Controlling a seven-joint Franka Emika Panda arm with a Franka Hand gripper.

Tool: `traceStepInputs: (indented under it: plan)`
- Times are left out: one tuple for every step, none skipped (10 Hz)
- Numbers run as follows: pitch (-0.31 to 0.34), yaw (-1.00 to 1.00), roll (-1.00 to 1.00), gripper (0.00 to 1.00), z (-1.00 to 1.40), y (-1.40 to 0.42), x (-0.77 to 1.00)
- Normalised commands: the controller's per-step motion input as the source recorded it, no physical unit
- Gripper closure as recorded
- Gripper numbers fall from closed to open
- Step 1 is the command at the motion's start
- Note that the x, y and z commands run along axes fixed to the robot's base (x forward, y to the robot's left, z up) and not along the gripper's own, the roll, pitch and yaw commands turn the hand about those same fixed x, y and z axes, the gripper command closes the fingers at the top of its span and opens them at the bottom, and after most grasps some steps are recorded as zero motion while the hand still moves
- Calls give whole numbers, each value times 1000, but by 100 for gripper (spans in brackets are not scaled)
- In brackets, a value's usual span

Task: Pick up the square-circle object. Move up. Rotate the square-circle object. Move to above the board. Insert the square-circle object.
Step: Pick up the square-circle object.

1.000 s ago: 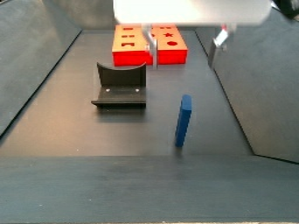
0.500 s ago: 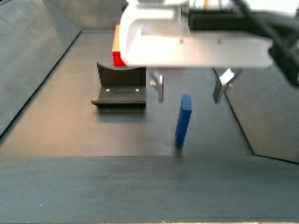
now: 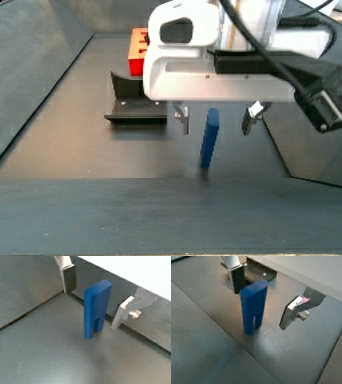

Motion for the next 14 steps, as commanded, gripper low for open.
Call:
traceStepInputs:
  plan:
    - [0, 0, -20, 0, -214, 174, 0]
    - [0, 0, -83, 0, -129, 149, 0]
    - [-29, -6, -59, 0, 0, 43, 0]
    - [0, 0, 0, 0, 0, 0, 0]
    - [0, 0, 0, 100, 0, 0, 0]
    - [0, 0, 0, 100, 0, 0, 0]
    - [0, 0, 0, 100, 0, 0, 0]
    - [0, 0, 0, 100, 0, 0, 0]
    - [0, 0, 0, 100, 0, 0, 0]
    - [0, 0, 0, 100, 0, 0, 0]
    - [0, 0, 0, 100, 0, 0, 0]
    - [0, 0, 0, 100, 0, 0, 0]
    - [0, 0, 0, 100, 0, 0, 0]
    - [0, 0, 0, 100, 0, 0, 0]
